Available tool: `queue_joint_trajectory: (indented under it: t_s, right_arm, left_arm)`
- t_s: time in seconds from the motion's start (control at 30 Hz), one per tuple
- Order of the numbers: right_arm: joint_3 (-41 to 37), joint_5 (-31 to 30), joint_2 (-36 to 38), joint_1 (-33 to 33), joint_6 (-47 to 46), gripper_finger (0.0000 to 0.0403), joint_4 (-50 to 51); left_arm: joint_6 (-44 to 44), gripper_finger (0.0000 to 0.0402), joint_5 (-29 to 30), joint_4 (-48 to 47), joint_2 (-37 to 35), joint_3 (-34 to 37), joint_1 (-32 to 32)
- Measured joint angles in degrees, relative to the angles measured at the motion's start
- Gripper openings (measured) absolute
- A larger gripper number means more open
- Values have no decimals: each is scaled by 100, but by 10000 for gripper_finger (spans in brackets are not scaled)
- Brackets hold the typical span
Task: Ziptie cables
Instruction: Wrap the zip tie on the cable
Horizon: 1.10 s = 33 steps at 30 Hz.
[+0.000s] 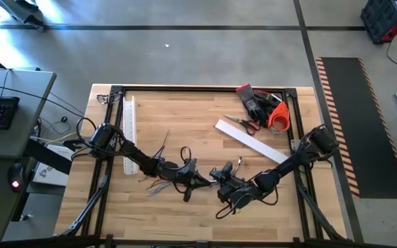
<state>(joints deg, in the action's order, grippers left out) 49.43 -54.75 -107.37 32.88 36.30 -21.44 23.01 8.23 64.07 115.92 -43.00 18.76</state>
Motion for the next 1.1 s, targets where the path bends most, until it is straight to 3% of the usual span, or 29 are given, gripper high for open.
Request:
queue_joint_trajectory:
  t_s: [0.5,0.73,1.1]
  right_arm:
    - [0,-40,0,240,998,0,-539]
    - [0,-346,0,223,956,0,-425]
    - [0,-166,0,155,917,0,-258]
  left_arm:
    - [146,0,107,-86,0,2,2]
    - [146,0,99,-83,0,2,2]
    - [147,0,87,-81,0,2,2]
